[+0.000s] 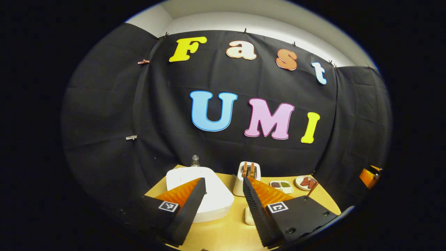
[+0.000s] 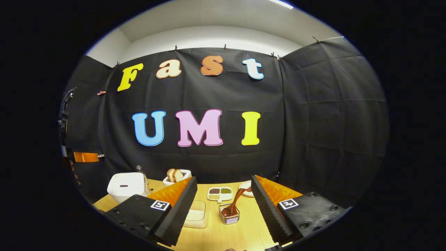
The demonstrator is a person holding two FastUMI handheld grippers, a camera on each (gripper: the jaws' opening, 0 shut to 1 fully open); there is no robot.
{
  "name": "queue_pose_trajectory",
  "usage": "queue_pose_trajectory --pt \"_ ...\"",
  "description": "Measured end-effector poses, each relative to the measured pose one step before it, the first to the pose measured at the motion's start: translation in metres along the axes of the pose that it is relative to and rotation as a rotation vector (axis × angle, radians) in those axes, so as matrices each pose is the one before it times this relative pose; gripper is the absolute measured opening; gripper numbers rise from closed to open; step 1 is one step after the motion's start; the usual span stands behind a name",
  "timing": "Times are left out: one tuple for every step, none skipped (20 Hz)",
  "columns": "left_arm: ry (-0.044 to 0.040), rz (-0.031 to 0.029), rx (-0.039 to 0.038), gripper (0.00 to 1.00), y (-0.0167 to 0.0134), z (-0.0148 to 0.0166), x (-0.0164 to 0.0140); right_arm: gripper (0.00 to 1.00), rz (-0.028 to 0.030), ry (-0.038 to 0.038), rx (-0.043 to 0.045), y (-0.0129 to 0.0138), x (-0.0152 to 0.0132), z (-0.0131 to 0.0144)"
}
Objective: Close the left gripper, press the button to open the rice cooker; take a wooden spoon from the chopstick holder with the right hand, scoop a spoonful of rice and pour it into the rice cooker, then put the wooden spoon back into the chopstick holder.
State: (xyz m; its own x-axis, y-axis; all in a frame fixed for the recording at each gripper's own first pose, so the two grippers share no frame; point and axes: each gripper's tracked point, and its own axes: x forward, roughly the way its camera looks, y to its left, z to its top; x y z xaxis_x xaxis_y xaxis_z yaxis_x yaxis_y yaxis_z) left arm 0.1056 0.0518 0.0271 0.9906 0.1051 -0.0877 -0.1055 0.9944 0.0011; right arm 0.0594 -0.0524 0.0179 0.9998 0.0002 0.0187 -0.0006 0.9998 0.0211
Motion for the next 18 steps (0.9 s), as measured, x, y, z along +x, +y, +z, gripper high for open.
queue_pose_trajectory --pt "0.01377 0.00750 -0.00196 0.70 0.00519 -0.00116 0.01044 0.97 0.00194 0.00121 0.00011 -0.00048 0.00256 -0.00084" --pt "0.01873 -0.00042 -0.00668 0.64 0.00255 -0.00206 0.01005 0.97 0.00035 0.00255 -0.00145 -0.00078 0.00230 -0.00053" --pt "0.01109 -0.00522 -0.00480 0.55 0.00123 -0.00222 0.00997 0.97 0.00126 0.00217 -0.00177 -0.00156 0.00189 -0.00070" --pt "0.00148 0.01065 -0.00364 0.51 0.00528 0.00060 0.00896 0.98 0.00071 0.00384 -0.00095 -0.00152 0.00181 -0.00126" --pt "0.00462 0.00915 -0.00130 0.38 0.00587 -0.00236 0.01062 0.97 0.00239 0.00480 -0.00046 -0.00142 0.00333 -0.00138" --pt "0.00951 0.00465 -0.00033 0.31 0.00429 -0.00240 0.00940 0.97 0.00162 0.00624 -0.00069 -0.00162 0.00243 -0.00139" --pt "0.01299 -0.00061 -0.00308 0.24 0.00238 -0.00390 0.00911 0.97 0.00000 0.00699 -0.00128 -0.00228 0.00287 -0.00222" --pt "0.01150 -0.00149 -0.00611 0.21 0.00266 -0.00360 0.00880 0.97 -0.00052 0.00653 -0.00138 -0.00254 0.00245 -0.00105" --pt "0.01023 0.00475 -0.01448 0.16 0.00541 -0.00287 0.00935 0.97 0.00030 0.00427 -0.00071 -0.00267 0.00296 -0.00096" --pt "0.01229 0.01752 -0.02041 0.12 0.00733 -0.00296 0.00921 0.97 -0.00146 0.00275 -0.00034 -0.00325 0.00086 -0.00155" --pt "0.01477 0.00130 -0.01889 0.09 0.00250 -0.00476 0.01047 0.97 -0.00261 0.00338 -0.00072 -0.00270 0.00253 -0.00114" --pt "0.01109 -0.00343 0.00218 0.08 0.00202 -0.00483 0.00972 0.98 -0.00312 0.00222 0.00083 -0.00309 0.00219 -0.00111" --pt "0.01496 -0.00098 0.00985 0.07 0.00186 -0.00816 0.00975 0.98 -0.00410 0.00282 0.00267 -0.00298 0.00250 -0.00180" --pt "0.01141 -0.01093 0.00271 0.07 0.00019 -0.00684 0.01001 0.97 -0.00362 0.00409 0.00321 -0.00294 0.00098 -0.00162" --pt "0.00920 -0.01701 -0.01858 0.07 -0.00082 -0.00528 0.00775 0.98 -0.00380 0.00535 0.00299 -0.00297 0.00126 -0.00297" --pt "0.01322 -0.02004 -0.03495 0.07 -0.00185 -0.00481 0.00812 0.98 -0.00513 0.00358 0.00292 -0.00316 0.00073 -0.00232" --pt "0.01827 -0.00722 -0.02754 0.06 0.00053 -0.01008 0.00894 0.98 -0.00677 0.00282 0.00243 -0.00369 0.00077 -0.00142" --pt "0.01193 0.00191 -0.01675 0.06 0.00254 -0.00674 0.00773 0.97 -0.00786 0.00444 0.00209 -0.00414 0.00060 -0.00249"
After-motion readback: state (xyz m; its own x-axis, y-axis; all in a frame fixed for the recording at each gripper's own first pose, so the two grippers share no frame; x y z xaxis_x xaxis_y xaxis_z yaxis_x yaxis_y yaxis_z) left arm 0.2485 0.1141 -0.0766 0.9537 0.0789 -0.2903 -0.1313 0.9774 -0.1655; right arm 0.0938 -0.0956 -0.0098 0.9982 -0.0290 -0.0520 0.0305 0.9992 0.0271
